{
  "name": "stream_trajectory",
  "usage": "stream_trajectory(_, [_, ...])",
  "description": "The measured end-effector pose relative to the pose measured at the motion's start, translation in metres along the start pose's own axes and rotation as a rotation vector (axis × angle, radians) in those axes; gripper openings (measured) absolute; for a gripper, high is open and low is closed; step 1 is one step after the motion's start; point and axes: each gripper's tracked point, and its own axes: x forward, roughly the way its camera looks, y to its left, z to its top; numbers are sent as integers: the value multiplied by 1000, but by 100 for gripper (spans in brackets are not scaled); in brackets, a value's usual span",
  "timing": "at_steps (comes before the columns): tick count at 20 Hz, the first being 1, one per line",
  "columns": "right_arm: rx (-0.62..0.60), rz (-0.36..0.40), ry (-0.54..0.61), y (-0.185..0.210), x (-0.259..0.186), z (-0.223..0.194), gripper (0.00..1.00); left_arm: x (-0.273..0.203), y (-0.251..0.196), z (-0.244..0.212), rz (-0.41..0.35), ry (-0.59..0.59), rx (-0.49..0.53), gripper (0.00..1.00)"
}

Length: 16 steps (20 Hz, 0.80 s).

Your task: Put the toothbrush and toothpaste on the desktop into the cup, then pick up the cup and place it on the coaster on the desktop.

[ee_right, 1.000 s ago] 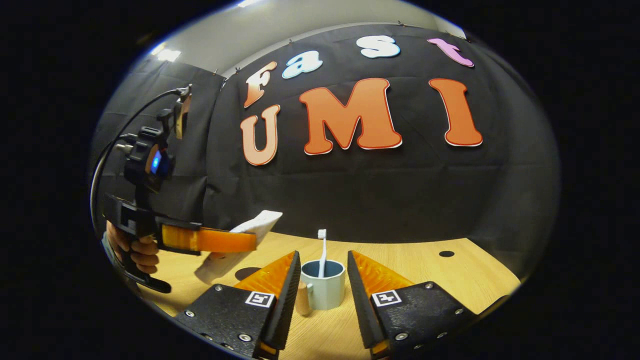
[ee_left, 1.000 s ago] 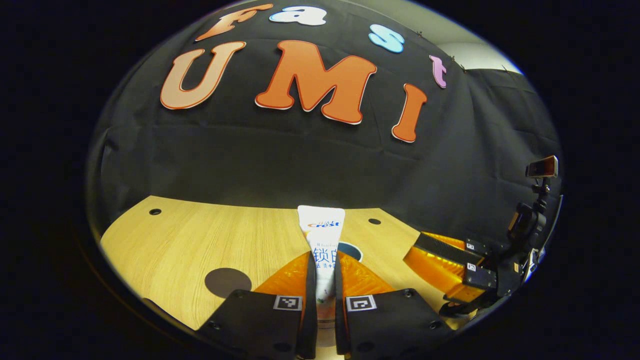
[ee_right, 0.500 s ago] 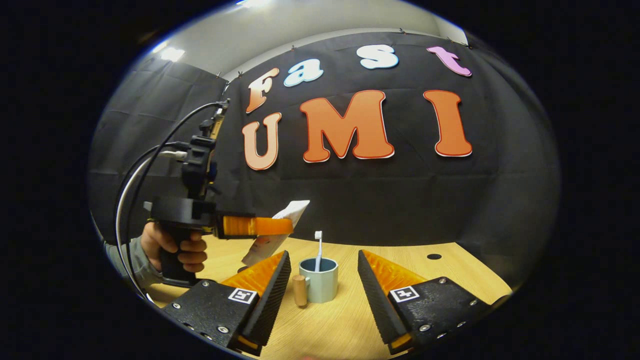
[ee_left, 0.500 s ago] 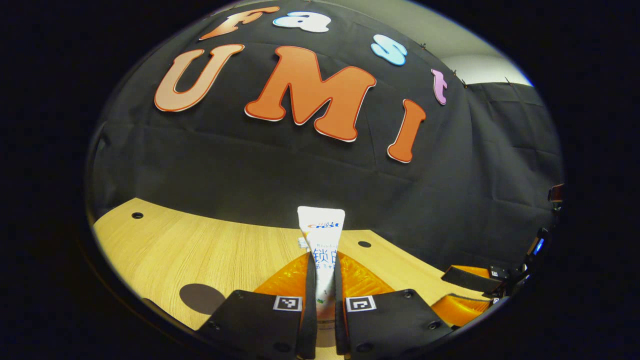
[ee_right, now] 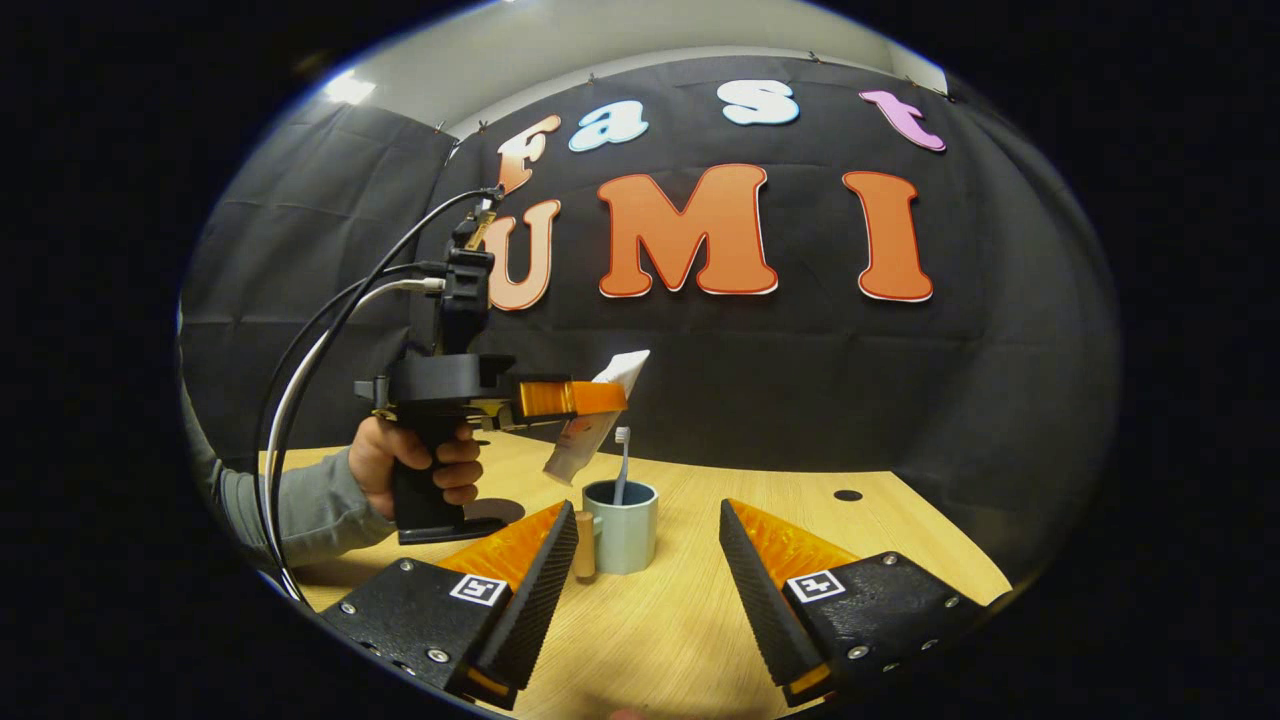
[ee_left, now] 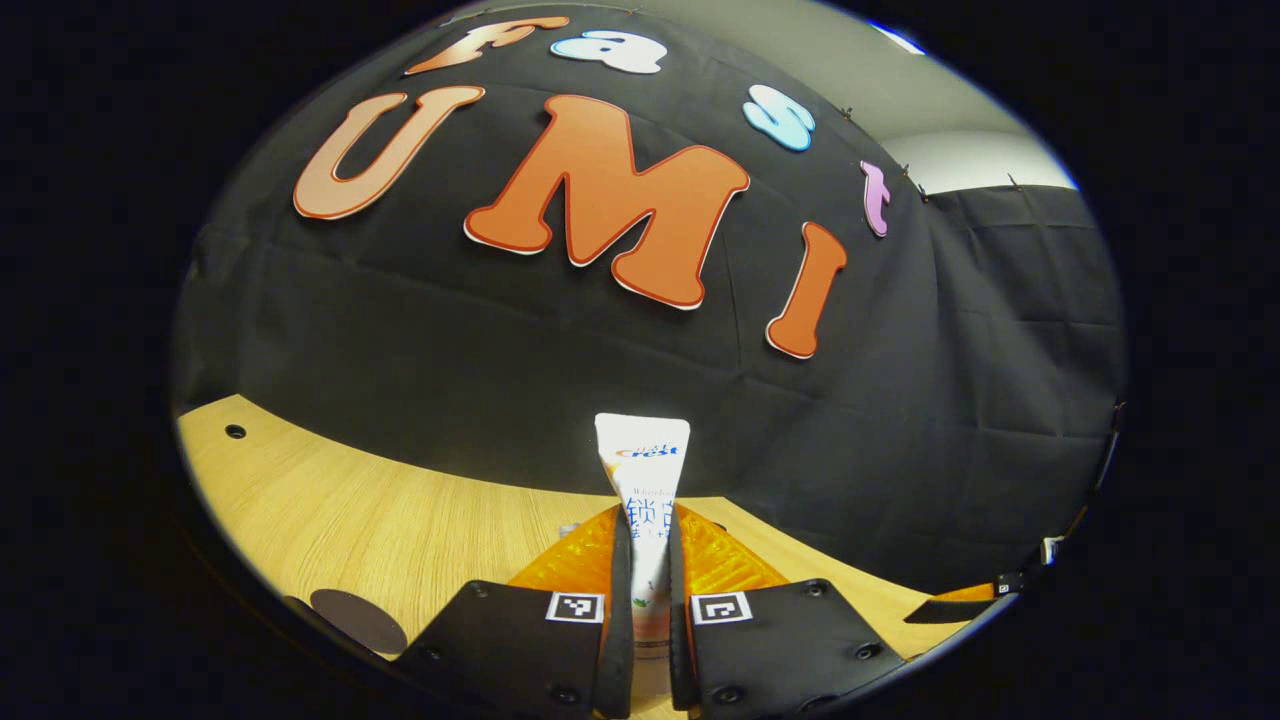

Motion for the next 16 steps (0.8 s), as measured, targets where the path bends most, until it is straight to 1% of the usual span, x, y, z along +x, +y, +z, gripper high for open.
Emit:
stream_trajectory(1, [-3,-4,7,0,0,-2,87,5,1,2,-4,-14,-1,18])
stream_trajectory(2, [-6,-7,12,-1,0,-4,82,8,1,3,-14,-26,-1,18])
stream_trajectory(3, [-11,-9,12,-2,0,-5,87,12,0,6,-26,-39,1,18])
stream_trajectory(5, [-11,-18,5,-5,0,-2,87,20,-3,4,-48,-41,22,18])
stream_trajectory(8, [15,-3,11,-2,1,-1,87,32,-13,-7,-88,-18,41,18])
stream_trajectory(11, [21,-21,31,-8,5,-7,87,39,-16,-21,-98,4,37,18])
stream_trajectory(16, [5,-20,53,-6,9,-11,87,44,-16,-39,-94,26,75,18])
